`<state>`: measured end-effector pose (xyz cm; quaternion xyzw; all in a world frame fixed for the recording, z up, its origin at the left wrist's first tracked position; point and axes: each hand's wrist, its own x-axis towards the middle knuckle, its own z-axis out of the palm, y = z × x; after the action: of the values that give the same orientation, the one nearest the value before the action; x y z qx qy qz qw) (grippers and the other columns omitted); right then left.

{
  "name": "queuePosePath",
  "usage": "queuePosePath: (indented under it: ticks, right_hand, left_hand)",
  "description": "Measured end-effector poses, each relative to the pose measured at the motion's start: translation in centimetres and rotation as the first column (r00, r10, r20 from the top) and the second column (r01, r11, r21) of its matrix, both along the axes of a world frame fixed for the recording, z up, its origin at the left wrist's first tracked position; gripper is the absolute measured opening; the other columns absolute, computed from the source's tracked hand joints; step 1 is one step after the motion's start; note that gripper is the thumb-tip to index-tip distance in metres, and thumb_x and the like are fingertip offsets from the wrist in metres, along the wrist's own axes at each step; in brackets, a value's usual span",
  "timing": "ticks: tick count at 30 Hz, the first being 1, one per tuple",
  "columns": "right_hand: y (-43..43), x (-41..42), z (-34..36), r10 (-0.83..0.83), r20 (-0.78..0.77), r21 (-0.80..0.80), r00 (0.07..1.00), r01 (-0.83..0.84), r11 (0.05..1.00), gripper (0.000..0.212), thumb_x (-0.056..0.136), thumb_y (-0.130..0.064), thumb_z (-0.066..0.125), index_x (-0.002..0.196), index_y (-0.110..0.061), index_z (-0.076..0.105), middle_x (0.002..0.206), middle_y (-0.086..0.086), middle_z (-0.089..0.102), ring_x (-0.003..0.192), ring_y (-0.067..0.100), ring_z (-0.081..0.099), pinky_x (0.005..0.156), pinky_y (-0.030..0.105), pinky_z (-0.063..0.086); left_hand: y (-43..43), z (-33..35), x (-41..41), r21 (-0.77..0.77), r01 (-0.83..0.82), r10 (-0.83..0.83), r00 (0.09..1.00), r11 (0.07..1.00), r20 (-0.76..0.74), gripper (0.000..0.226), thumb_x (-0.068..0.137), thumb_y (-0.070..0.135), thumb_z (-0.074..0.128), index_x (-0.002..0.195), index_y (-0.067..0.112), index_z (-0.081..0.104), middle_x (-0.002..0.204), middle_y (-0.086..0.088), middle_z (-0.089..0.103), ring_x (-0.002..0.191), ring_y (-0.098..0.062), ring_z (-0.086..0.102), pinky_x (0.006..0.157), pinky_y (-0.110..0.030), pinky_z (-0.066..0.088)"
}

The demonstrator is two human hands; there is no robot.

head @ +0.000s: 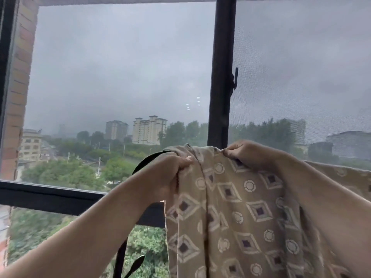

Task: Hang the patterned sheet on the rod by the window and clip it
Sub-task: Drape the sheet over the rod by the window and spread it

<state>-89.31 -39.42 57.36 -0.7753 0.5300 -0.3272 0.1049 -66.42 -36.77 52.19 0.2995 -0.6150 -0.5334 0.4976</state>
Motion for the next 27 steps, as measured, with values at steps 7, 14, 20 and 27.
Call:
queuePosePath:
  ticks: [7, 14, 20, 27]
  right_hand:
    - [1.9, 0.7, 0.9, 0.011, -0.084, 0.035, 0.996, -0.008, 0.999, 0.042, 0.098, -0.043, 0.052, 0.081, -0.011, 0.071, 0.068, 0.000, 0.070, 0.059, 0.012, 0.058, 0.065, 0.030, 0.046]
    - [2.9, 3.4, 2.2, 0.014, -0.218, -0.118, 0.976, -0.040, 0.992, 0.049, 0.094, -0.059, 0.051, 0.066, -0.020, 0.061, 0.057, -0.009, 0.049, 0.054, 0.009, 0.043, 0.060, 0.032, 0.039]
    - [-0.1, 6.9, 2.5, -0.024, -0.257, 0.038, 0.966, 0.035, 0.999, 0.037, 0.095, -0.054, 0.053, 0.085, -0.025, 0.074, 0.083, -0.009, 0.075, 0.081, 0.013, 0.069, 0.087, 0.036, 0.054]
    - [-1.5, 9.7, 3.3, -0.060, -0.129, 0.339, 0.990, 0.101, 0.935, 0.032, 0.100, -0.035, 0.051, 0.098, -0.011, 0.072, 0.088, 0.008, 0.074, 0.070, 0.020, 0.068, 0.088, 0.043, 0.057]
  left_hand:
    - [-4.0, 5.7, 8.4, -0.115, -0.420, 0.413, 0.907, 0.900, -0.082, 0.027, 0.098, 0.000, 0.040, 0.084, -0.001, 0.063, 0.068, -0.018, 0.059, 0.043, -0.021, 0.059, 0.041, -0.030, 0.053]
    - [-7.4, 5.6, 10.9, -0.074, -0.459, 0.465, 0.880, 0.885, 0.097, 0.039, 0.101, -0.001, 0.024, 0.075, -0.002, 0.053, 0.045, -0.014, 0.058, 0.034, -0.020, 0.059, 0.032, -0.027, 0.048]
    - [-8.4, 1.9, 11.8, -0.099, -0.439, 0.450, 0.868, 0.893, 0.210, 0.045, 0.100, 0.000, 0.018, 0.062, 0.000, 0.041, 0.027, -0.006, 0.041, 0.020, -0.013, 0.041, 0.026, -0.016, 0.033]
    - [-9.7, -0.1, 16.3, -0.076, -0.486, 0.483, 0.811, 0.870, 0.330, 0.042, 0.094, 0.002, 0.030, 0.073, -0.006, 0.065, 0.061, -0.024, 0.063, 0.045, -0.027, 0.058, 0.046, -0.030, 0.050]
